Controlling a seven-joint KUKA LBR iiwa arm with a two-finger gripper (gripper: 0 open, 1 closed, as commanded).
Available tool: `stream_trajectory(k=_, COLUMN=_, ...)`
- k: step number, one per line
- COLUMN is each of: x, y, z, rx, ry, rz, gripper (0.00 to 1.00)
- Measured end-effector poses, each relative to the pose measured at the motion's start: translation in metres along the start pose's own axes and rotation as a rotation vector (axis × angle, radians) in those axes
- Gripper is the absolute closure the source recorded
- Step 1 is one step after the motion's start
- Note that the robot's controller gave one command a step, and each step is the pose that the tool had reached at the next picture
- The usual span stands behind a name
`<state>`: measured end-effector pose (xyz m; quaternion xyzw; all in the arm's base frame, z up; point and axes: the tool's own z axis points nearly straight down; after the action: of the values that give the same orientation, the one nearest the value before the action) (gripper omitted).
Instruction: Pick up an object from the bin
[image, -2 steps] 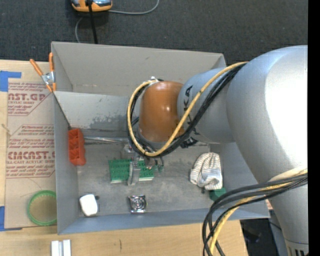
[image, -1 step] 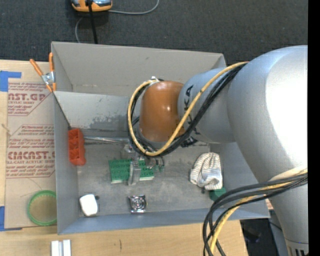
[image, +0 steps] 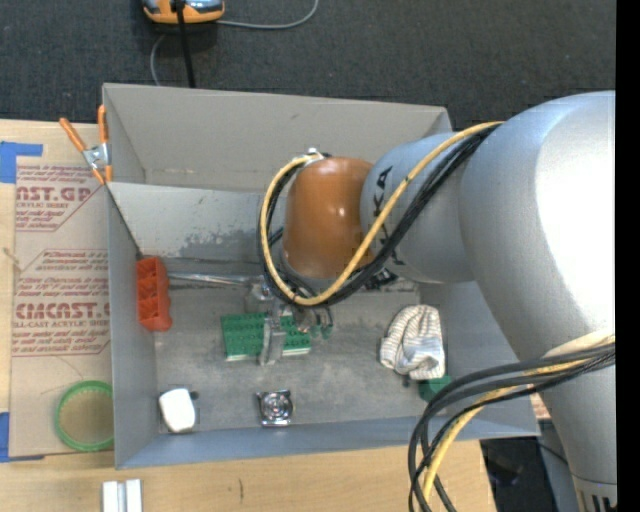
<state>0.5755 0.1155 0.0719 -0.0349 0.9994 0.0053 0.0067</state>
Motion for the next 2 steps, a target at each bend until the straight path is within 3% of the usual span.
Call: stream_trajectory(k=2, x=-0.0093, y=-0.0042, z=-0.0027, rx=-0.001, ry=-0.002, rz=-0.012, gripper=1.00)
